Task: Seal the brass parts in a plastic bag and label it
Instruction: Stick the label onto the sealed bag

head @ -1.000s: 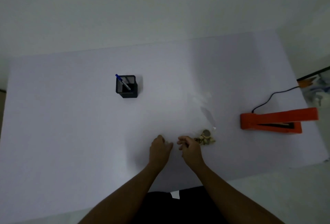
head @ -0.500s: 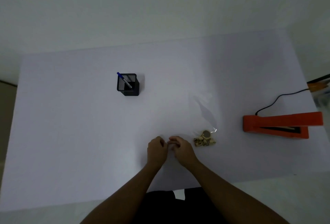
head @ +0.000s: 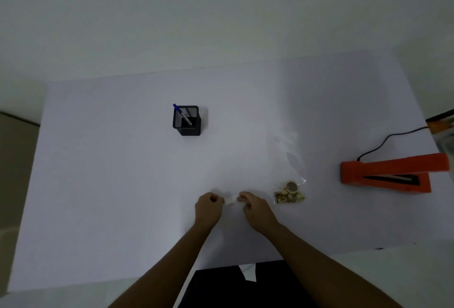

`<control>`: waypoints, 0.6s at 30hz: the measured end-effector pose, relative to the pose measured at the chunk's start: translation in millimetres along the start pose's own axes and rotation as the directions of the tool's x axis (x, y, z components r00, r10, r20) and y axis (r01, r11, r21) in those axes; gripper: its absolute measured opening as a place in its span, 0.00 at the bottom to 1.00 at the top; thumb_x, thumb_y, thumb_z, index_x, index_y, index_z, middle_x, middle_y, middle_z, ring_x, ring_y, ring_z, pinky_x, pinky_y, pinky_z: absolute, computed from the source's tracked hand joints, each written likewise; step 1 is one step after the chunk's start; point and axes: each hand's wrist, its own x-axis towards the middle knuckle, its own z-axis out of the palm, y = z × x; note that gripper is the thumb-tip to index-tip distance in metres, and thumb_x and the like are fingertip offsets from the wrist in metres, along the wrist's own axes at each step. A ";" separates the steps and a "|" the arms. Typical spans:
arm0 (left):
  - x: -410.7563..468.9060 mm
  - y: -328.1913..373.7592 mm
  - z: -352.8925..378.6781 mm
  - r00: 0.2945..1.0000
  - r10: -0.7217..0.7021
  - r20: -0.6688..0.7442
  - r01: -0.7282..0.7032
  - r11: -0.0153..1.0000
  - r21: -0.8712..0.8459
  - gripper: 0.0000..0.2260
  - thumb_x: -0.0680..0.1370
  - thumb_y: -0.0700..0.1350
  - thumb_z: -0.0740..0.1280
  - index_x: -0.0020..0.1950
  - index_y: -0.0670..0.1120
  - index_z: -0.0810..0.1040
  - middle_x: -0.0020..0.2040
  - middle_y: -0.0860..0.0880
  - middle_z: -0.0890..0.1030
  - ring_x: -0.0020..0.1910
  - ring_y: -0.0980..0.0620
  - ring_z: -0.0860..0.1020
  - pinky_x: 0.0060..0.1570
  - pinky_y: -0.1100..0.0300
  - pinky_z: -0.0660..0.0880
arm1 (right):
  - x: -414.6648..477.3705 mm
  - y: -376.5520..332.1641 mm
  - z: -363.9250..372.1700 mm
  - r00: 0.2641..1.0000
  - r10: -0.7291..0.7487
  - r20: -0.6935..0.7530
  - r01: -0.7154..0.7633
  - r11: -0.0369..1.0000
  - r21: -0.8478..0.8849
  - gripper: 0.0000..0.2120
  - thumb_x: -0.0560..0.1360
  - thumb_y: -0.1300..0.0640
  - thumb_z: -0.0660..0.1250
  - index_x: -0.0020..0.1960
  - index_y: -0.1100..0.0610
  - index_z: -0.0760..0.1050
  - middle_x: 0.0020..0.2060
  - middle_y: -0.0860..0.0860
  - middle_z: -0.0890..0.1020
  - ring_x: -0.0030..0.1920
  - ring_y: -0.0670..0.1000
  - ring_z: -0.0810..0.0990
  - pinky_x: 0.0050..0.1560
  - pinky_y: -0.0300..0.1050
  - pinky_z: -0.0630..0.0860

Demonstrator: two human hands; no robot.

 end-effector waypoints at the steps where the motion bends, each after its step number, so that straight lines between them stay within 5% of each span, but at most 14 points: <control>1: -2.6 -1.2 -6.3 1.000 0.011 -0.011 -0.011 1.000 -0.015 0.07 0.76 0.42 0.66 0.41 0.39 0.79 0.37 0.45 0.81 0.36 0.50 0.77 0.37 0.57 0.74 | -1.9 -1.1 1.0 1.000 0.004 -0.008 -0.003 1.000 0.008 0.21 0.78 0.67 0.58 0.70 0.59 0.70 0.63 0.52 0.80 0.64 0.49 0.77 0.67 0.40 0.69; 6: -22.8 1.4 -30.0 0.968 0.235 -0.088 -0.234 0.972 0.019 0.06 0.76 0.43 0.68 0.40 0.45 0.79 0.36 0.52 0.81 0.36 0.56 0.78 0.35 0.70 0.71 | -18.2 -24.6 2.2 0.985 0.030 -0.171 0.014 0.969 0.247 0.17 0.77 0.69 0.60 0.59 0.52 0.77 0.51 0.46 0.84 0.51 0.48 0.82 0.52 0.44 0.79; 9: -37.4 6.6 -33.2 0.906 0.410 -0.101 -0.407 0.912 0.051 0.03 0.76 0.43 0.69 0.43 0.48 0.81 0.39 0.54 0.82 0.40 0.58 0.79 0.42 0.70 0.73 | -33.3 -47.6 -3.8 0.990 0.050 -0.129 0.016 0.882 0.471 0.14 0.77 0.68 0.63 0.55 0.53 0.79 0.49 0.47 0.85 0.44 0.49 0.82 0.37 0.44 0.79; 18: -61.4 37.9 -4.7 0.743 0.670 -0.007 -0.664 0.738 0.120 0.05 0.76 0.43 0.69 0.51 0.49 0.81 0.46 0.54 0.79 0.45 0.57 0.76 0.45 0.68 0.72 | -56.0 -65.8 -41.5 0.990 0.093 -0.105 0.017 0.663 0.749 0.10 0.76 0.61 0.68 0.57 0.57 0.81 0.49 0.53 0.86 0.51 0.53 0.84 0.48 0.55 0.82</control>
